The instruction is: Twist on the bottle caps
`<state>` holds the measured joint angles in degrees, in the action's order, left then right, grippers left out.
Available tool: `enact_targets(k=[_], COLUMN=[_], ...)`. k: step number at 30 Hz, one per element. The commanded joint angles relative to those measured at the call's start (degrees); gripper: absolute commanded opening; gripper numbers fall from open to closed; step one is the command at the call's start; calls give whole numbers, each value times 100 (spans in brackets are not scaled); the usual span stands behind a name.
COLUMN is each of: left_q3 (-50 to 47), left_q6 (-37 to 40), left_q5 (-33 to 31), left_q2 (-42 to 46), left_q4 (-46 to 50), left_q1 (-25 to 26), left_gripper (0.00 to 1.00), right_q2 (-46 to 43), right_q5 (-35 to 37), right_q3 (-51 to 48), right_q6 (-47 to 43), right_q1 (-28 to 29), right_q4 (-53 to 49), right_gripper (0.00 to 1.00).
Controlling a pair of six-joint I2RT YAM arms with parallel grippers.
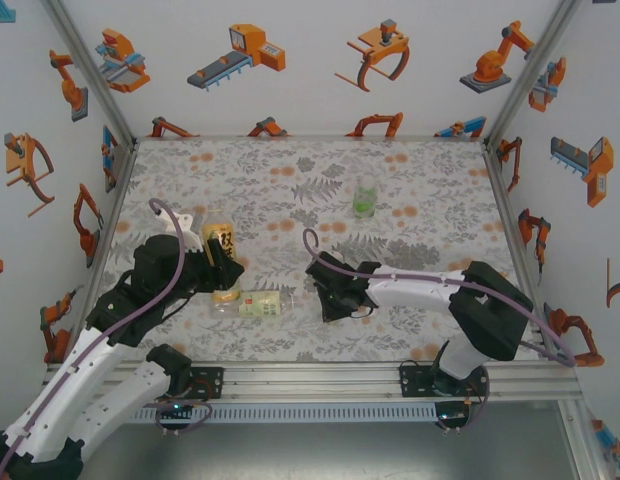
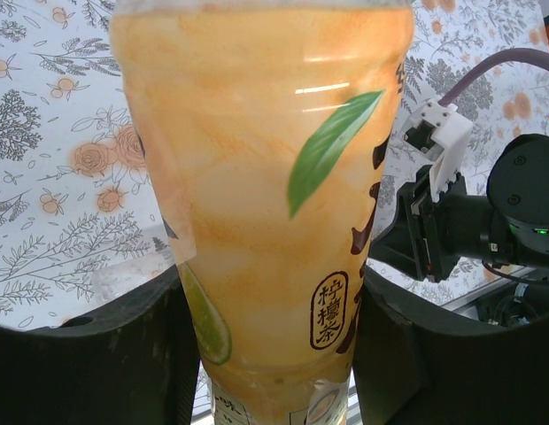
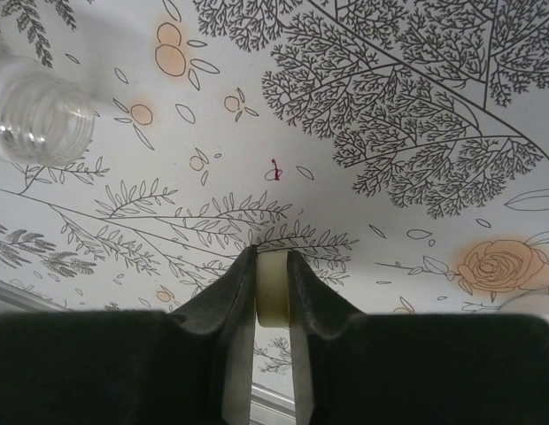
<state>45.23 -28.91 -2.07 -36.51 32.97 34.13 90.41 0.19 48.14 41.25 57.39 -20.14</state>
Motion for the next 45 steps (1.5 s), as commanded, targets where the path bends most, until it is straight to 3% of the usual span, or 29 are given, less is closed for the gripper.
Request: enact_targets(k=[1,10,15,21,25,33,45], left_q3=[-15,12,63,133,154,42,-12], left_q6=[-46,-119,-133,-159,-108,6,17], left_q5=[14,26,27,-161,-281,-88,-11], left_q2=[48,48,26,-41,-111,-128,-291], left_q4=[-70,-83,-42,131,304,133,-171], left_q1=[-25,-25,-20,-23,-25,-25,-21], left_gripper=[0,0,0,0,0,0,0], right_q2=[-92,-120,-323,-1031,-1426,-1765,-1150], right_q5=[-271,-1562,-1758,-1169,-845,-633,483], right_q3=[-226,-1024,-1703,-1900,-1630,-987,216], right_q6=[179,640,947,602,297,-80,-353], right_q1=[-212,-1340,-1934,-2179,-2179,-2068,-1285], right_q4=[402,2535,3130,1966,1127,390,-829], right_gripper=[15,16,23,37,41,43,42])
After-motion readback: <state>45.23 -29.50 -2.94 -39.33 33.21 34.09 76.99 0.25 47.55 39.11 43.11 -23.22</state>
